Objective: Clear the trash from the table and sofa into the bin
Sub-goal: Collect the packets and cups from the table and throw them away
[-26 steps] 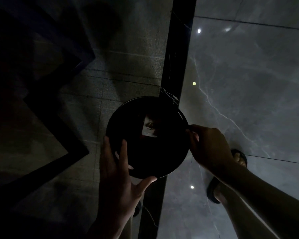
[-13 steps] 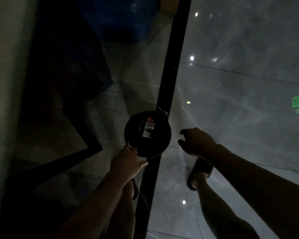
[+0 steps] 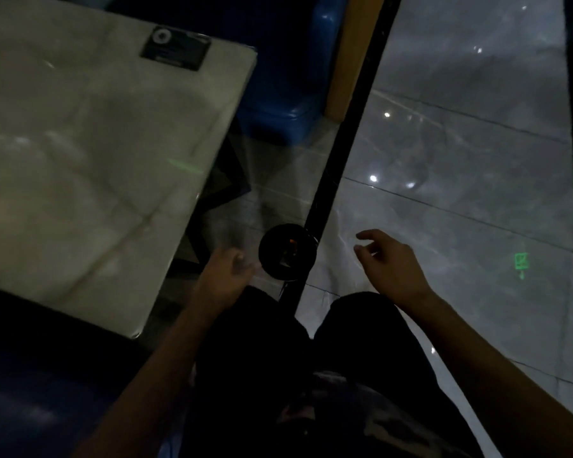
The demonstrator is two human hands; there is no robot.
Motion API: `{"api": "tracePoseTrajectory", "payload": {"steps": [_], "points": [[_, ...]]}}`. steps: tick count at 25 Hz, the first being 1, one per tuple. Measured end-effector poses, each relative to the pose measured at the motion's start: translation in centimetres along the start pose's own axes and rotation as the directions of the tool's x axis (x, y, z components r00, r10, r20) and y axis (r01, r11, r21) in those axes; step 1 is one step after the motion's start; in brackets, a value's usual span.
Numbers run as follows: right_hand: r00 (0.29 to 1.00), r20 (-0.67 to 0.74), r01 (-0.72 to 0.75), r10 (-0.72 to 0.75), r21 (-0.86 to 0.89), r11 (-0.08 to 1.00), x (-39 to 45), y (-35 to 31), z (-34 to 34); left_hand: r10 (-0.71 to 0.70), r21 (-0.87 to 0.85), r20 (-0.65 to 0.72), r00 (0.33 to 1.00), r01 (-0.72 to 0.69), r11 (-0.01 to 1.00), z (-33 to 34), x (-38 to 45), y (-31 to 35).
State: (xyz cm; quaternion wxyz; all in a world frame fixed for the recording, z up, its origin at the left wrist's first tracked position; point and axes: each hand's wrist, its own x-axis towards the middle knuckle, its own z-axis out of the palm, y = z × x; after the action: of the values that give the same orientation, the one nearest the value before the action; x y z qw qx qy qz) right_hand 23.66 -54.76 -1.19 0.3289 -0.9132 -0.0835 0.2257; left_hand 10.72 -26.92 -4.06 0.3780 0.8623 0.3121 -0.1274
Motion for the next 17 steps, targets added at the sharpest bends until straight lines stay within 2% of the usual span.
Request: {"api": "tracePoseTrajectory", "payload": {"steps": [4,7,10,12,17], "points": [[0.995,0.099,-0.002,0.007,-0.047,0.999,-2.6,1.7,-0.5,-0.184,-0.11,-0.07,0.98,0.176,0.978,0.9,-6.5,-3.3],[0.962,0.274,0.016,0.005,-0.075,0.997,-3.0,2.1,1.6,-0.354,-0.233,-0.109,0.929,0.323,0.917,2.6,-10.7,-4.9],[0.89,0.453,0.109,-0.046,-0.114,0.988,-2.7,0.3,3.3,-0.5,-0.353,-0.124,0.857,0.433,0.829,3.3,-15.8,-5.1],[0.821,0.564,0.205,-0.087,-0.15,0.967,-3.6,-1.1,4.3,-0.568,-0.419,-0.181,0.803,0.46,0.783,3.7,-20.3,-5.0],[0.713,0.695,0.343,-0.088,-0.237,0.909,-7.5,-3.0,7.0,-0.678,-0.47,-0.195,0.708,0.539,0.699,5.5,-28.0,-7.8]]}}
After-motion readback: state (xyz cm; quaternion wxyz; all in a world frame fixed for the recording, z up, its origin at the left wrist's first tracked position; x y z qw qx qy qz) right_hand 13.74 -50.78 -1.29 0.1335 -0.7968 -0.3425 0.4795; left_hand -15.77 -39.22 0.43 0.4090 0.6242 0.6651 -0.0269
